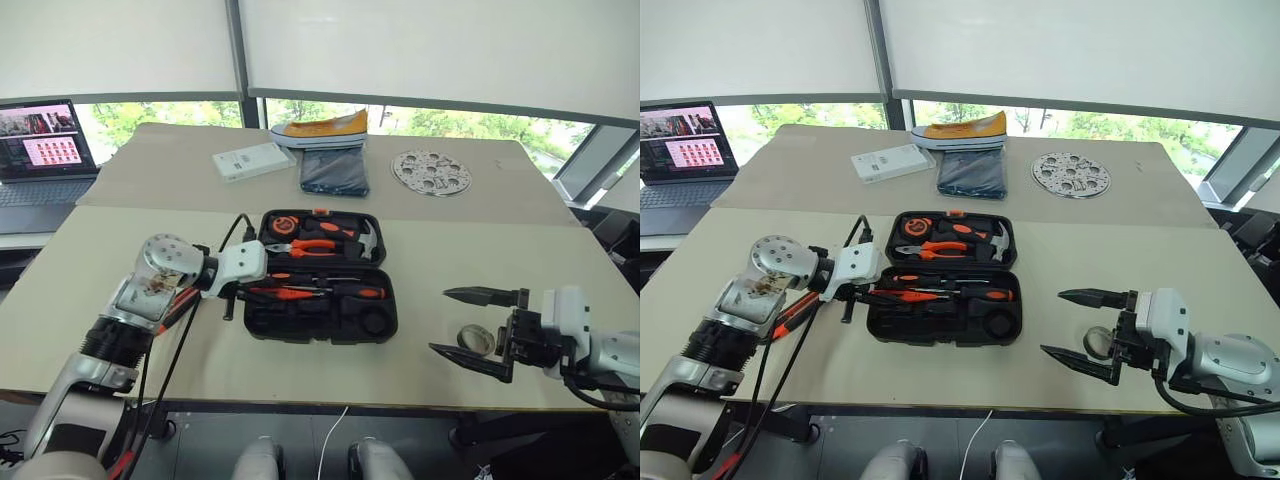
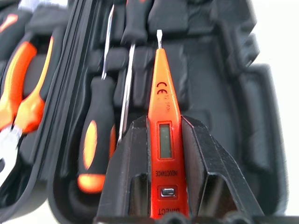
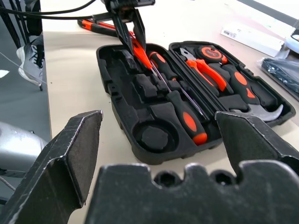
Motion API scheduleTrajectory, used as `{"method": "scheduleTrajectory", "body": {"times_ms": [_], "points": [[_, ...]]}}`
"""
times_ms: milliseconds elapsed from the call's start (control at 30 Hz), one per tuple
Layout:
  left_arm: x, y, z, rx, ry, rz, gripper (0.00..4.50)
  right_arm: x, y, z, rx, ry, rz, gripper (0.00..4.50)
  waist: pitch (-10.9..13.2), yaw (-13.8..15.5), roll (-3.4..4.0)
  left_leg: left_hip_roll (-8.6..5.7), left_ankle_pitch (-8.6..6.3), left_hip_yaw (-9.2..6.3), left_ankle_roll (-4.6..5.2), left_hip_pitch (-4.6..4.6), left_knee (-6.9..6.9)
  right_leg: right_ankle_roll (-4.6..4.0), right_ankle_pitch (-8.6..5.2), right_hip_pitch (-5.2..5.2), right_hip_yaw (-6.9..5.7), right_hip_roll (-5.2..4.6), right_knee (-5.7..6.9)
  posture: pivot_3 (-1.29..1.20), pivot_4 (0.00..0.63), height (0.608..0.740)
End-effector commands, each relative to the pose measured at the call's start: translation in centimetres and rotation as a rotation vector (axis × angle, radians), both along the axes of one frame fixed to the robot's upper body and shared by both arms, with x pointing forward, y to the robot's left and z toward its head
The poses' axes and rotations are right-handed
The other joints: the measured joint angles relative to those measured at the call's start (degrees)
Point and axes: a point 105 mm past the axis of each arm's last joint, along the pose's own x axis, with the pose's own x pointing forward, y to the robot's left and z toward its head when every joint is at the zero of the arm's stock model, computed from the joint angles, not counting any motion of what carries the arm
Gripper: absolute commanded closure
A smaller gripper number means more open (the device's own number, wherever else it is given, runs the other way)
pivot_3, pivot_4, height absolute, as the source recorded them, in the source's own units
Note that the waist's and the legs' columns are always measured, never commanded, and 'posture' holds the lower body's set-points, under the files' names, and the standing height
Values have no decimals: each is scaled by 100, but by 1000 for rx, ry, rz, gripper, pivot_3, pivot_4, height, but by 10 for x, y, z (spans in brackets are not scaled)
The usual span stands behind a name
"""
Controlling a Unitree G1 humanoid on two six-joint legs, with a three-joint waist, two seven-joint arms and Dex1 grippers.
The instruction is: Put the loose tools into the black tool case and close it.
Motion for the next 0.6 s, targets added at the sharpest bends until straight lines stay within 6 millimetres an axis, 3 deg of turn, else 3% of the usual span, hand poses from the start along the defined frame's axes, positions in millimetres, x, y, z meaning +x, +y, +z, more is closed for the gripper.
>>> {"method": "scheduleTrajectory", "body": {"times_ms": [33, 600], "points": [[3, -8, 1, 33, -32, -34, 4023, 0, -2, 10, -15, -29, -5, 0, 0, 1, 0, 0, 0, 0, 0, 0, 0, 0, 0, 0, 0, 0, 0, 0, 150, 740], [16, -24, -8, 63, -21, -14, 4023, -3, 0, 9, -12, -16, -12, 0, 0, 15, 0, -1, 0, -3, 1, -3, 12, 4, 2, 4, 0, 0, 2, 0, 150, 740]]}}
